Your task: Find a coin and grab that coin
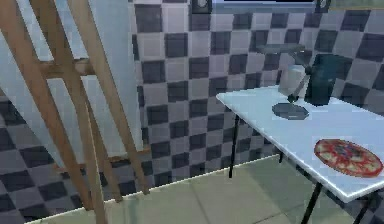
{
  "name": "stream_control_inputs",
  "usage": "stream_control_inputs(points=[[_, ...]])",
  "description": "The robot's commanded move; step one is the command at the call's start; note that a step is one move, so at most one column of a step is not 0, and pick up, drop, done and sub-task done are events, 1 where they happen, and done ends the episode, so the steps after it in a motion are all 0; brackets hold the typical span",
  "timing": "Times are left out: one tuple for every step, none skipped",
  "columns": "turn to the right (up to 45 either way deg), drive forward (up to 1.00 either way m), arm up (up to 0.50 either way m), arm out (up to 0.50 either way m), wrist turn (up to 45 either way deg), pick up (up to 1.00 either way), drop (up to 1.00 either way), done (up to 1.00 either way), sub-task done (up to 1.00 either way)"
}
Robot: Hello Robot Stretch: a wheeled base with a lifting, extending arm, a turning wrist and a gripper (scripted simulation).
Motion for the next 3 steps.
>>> stream_control_inputs(points=[[42.0,0.00,0.00,0.00,0.0,0.00,0.00,0.00,0.00],[0.0,0.30,0.00,0.00,0.0,0.00,0.00,0.00,0.00],[-45.0,0.00,0.00,0.00,0.0,0.00,0.00,0.00,0.00]])
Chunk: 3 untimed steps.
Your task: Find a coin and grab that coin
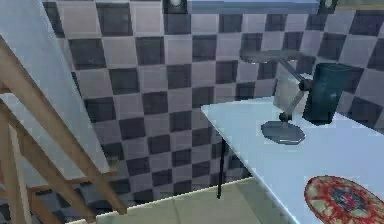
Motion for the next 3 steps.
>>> stream_control_inputs(points=[[-39.0,0.00,0.00,0.00,0.0,0.00,0.00,0.00,0.00],[0.0,0.00,0.50,0.00,0.0,0.00,0.00,0.00,0.00],[0.0,0.00,0.38,0.00,0.0,0.00,0.00,0.00,0.00]])
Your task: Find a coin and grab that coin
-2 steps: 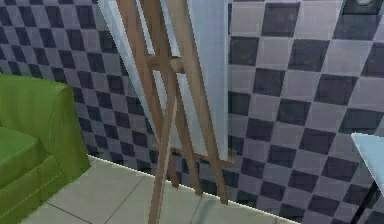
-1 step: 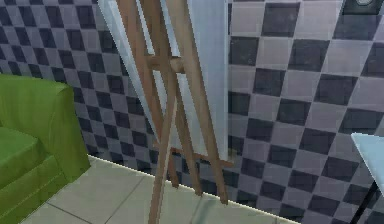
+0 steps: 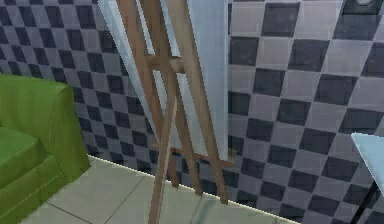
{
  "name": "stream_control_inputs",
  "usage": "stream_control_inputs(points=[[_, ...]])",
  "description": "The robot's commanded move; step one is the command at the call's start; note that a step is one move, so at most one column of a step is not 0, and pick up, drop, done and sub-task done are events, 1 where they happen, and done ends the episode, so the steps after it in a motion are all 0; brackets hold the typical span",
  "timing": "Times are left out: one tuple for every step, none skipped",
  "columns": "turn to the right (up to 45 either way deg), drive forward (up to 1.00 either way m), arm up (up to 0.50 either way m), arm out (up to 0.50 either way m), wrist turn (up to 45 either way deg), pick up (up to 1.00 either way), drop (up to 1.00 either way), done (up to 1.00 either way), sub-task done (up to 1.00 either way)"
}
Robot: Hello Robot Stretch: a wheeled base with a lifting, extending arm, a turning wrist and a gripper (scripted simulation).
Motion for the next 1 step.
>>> stream_control_inputs(points=[[0.0,0.00,0.00,0.28,0.0,0.00,0.00,0.00,0.00]])
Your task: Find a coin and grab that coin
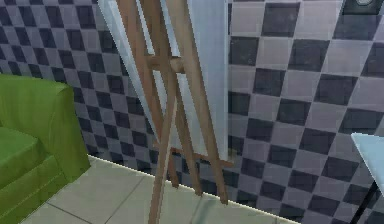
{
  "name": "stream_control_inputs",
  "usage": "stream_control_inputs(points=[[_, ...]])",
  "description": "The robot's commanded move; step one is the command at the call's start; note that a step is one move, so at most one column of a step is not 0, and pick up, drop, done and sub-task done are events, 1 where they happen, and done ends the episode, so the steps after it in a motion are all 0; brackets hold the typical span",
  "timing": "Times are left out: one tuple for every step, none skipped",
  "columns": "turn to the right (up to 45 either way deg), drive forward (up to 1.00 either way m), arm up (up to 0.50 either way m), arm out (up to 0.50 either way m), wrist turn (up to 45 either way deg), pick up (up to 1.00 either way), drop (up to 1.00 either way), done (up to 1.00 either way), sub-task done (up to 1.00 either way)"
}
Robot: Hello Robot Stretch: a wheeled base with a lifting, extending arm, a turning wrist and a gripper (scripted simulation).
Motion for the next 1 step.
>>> stream_control_inputs(points=[[0.0,0.00,0.00,0.00,45.0,0.00,0.00,0.00,0.00]])
